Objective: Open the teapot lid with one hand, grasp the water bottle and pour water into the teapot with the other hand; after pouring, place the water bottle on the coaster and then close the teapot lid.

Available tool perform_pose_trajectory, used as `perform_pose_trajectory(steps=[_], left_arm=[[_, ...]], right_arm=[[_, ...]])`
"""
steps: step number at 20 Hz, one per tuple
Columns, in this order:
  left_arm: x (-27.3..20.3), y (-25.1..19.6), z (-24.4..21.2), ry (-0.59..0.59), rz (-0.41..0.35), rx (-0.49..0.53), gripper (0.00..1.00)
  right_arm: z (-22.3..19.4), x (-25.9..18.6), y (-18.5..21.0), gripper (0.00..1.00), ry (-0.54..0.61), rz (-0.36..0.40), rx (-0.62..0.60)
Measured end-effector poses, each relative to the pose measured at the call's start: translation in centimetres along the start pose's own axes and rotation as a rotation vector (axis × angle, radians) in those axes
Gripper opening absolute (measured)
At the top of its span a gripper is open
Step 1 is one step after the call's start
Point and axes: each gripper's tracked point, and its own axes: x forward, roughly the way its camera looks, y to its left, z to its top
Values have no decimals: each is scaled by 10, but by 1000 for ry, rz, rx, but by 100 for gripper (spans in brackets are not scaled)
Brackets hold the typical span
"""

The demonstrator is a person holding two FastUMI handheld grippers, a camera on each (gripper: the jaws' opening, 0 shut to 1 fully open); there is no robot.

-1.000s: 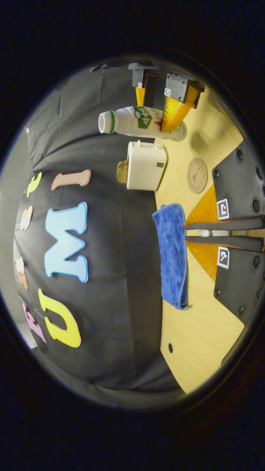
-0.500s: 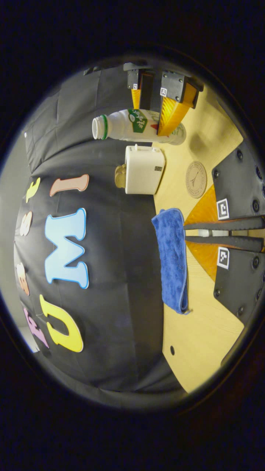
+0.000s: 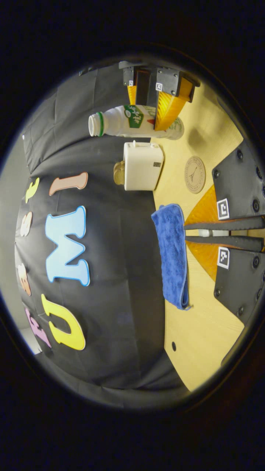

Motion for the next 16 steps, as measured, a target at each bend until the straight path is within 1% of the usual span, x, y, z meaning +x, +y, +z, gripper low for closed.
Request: perform_pose_trajectory(steps=[1,2,3,4,7,8,9,14,15,16], left_arm=[[0,-1,-1,3,0,-3,17],[0,-1,-3,3,-1,-3,18],[0,-1,-2,4,1,0,15],[1,-1,-2,1,5,3,22],[0,-1,1,-7,8,5,34],[-1,1,1,-12,13,5,25],[-2,2,3,-16,13,2,34],[-10,11,11,-39,22,-24,34],[-11,12,13,-44,25,-29,25],[-12,14,14,-49,26,-34,34]], right_arm=[[-1,0,0,74,0,2,0],[-1,0,1,74,1,3,0],[-2,1,1,74,3,5,0],[-3,2,1,74,5,5,1],[-4,3,3,74,8,12,7],[-4,3,3,74,10,16,10],[-5,4,5,74,13,19,13],[-1,8,14,74,18,49,48],[0,9,17,74,19,59,64],[2,11,20,74,20,68,81]])
